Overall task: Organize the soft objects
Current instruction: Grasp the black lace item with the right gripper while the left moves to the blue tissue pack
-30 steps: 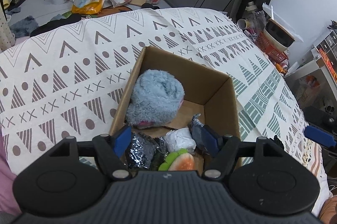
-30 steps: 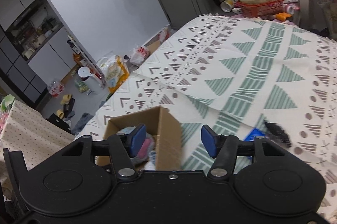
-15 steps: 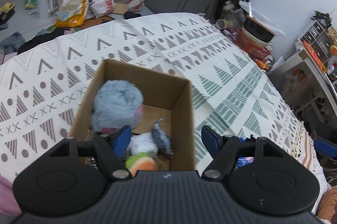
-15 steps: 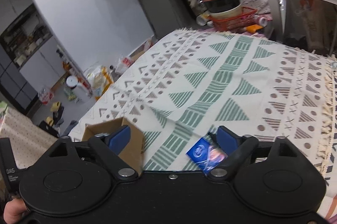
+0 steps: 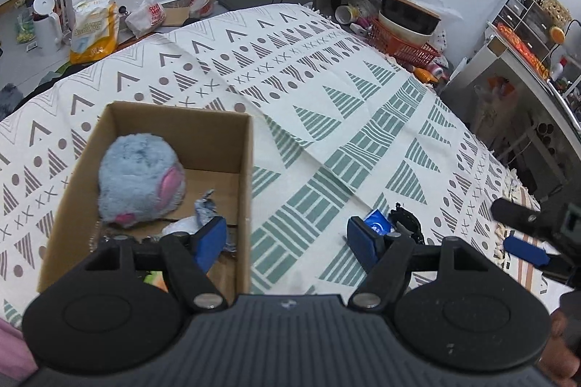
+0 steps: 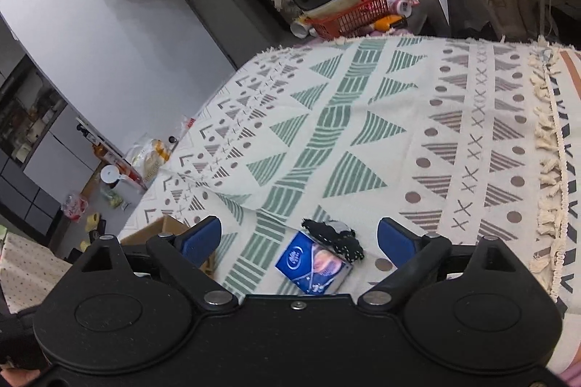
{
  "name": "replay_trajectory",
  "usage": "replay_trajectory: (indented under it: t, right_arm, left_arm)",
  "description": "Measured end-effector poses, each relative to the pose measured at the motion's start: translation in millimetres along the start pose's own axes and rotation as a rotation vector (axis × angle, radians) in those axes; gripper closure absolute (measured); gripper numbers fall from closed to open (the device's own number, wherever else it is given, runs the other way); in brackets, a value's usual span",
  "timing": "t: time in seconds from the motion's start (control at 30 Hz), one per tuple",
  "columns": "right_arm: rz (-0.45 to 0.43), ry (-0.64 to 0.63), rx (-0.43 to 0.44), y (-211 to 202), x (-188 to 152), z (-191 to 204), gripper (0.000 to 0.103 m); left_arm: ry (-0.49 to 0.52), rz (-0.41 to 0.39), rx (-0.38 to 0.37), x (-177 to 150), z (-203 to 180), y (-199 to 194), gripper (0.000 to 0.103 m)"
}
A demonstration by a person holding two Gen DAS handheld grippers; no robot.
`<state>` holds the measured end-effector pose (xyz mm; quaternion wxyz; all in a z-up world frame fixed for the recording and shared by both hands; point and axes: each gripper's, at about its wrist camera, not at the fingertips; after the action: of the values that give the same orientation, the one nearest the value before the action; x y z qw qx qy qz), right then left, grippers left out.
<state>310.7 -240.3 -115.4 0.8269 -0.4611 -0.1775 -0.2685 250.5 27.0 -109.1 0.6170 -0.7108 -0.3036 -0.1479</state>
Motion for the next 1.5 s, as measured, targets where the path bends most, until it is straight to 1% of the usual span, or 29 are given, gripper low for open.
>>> replay_trajectory:
  t: [0.1,0.27,0.37,0.57,0.63,0.7,0.8,0.9,0.97,1.07,1.1,1.13,1.17,1.2,1.27,1.3,1.33,1.37,1.47,1.5]
  right_arm:
    - [0.026,-0.016,0.015,7.8,-3.1,-2.1,0.01]
    - [0.04,-0.069,0.02,15.8,-5.5,-0.2,0.01]
    - [0.051,-0.073,0.018,21.5,-5.5,-3.6,0.01]
    - [0.075,-0.09,0.012,36.6,-3.4,-7.2,0.011]
    - [0.078,-0.093,-0.001,42.3,-2.8,-8.7,0.015]
    - [0.075,-0.087,-0.025,48.5,-2.0,-12.0,0.017]
    - [0.109,-0.075,-0.022,61.3,-1.3,-17.5,0.024]
    - [0.119,-0.099,-0.031,70.5,-3.3,-16.9,0.025]
    - [0.124,-0.12,-0.038,75.8,-5.4,-15.5,0.029]
    - [0.147,-0.133,-0.048,86.2,-8.1,-15.5,0.037]
    - [0.155,-0.134,-0.049,89.5,-8.6,-16.2,0.044]
    - [0.162,-0.132,-0.052,92.3,-8.8,-17.2,0.056]
    - [0.17,-0.125,-0.053,95.1,-8.8,-19.1,0.062]
    - [0.178,-0.116,-0.054,97.4,-8.4,-21.3,0.073]
    - [0.19,-0.093,-0.059,100.0,-7.1,-27.3,0.079]
    - [0.195,-0.09,-0.063,100.4,-6.4,-29.4,0.085]
    - [0.196,-0.081,-0.062,100.3,-5.7,-31.4,0.088]
    - [0.199,-0.062,-0.054,99.5,-4.4,-33.9,0.089]
    - [0.21,0.0,-0.032,97.8,-0.1,-42.0,0.097]
    - [0.213,0.023,-0.024,97.0,1.3,-45.2,0.097]
  left_arm:
    - [0.017,0.012,0.017,0.4,-9.7,7.6,0.031]
    - [0.042,0.031,0.046,-0.4,-25.3,21.4,0.031]
    - [0.038,0.033,0.08,-1.7,-31.2,28.9,0.031]
    - [0.039,0.051,0.111,-3.2,-40.7,46.9,0.031]
    - [0.044,0.052,0.122,-2.7,-44.2,53.2,0.031]
    - [0.041,0.05,0.133,-2.8,-46.2,58.9,0.031]
    - [0.027,0.057,0.154,-3.4,-45.9,68.5,0.031]
    - [0.056,0.035,0.175,-4.2,-50.0,72.8,0.031]
    - [0.075,0.031,0.183,-4.0,-52.4,75.7,0.031]
    - [0.083,0.027,0.19,-3.2,-54.5,79.1,0.031]
    - [0.084,0.027,0.187,-2.9,-55.3,80.1,0.031]
    - [0.086,0.028,0.184,-2.5,-56.1,81.1,0.031]
    - [0.089,0.03,0.183,-2.1,-57.1,82.6,0.031]
    - [0.092,0.033,0.182,-2.0,-58.5,83.8,0.031]
    - [0.092,0.039,0.178,-1.3,-61.8,86.8,0.031]
    - [0.089,0.043,0.175,-0.5,-64.0,88.4,0.031]
    - [0.09,0.042,0.177,0.0,-66.3,89.1,0.031]
    - [0.096,0.037,0.173,0.5,-69.2,89.8,0.031]
    - [0.094,0.049,0.158,0.8,-76.3,93.0,0.031]
    - [0.096,0.047,0.153,0.6,-78.7,93.5,0.031]
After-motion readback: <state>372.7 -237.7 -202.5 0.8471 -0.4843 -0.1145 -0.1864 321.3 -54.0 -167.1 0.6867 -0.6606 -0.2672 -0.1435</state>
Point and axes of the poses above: each gripper's, at about its wrist camera, not at the fingertips, and y roughly the way its jaws point, z to its left, x to its top, and after that the axes turned 7 degrees about y, right-handed
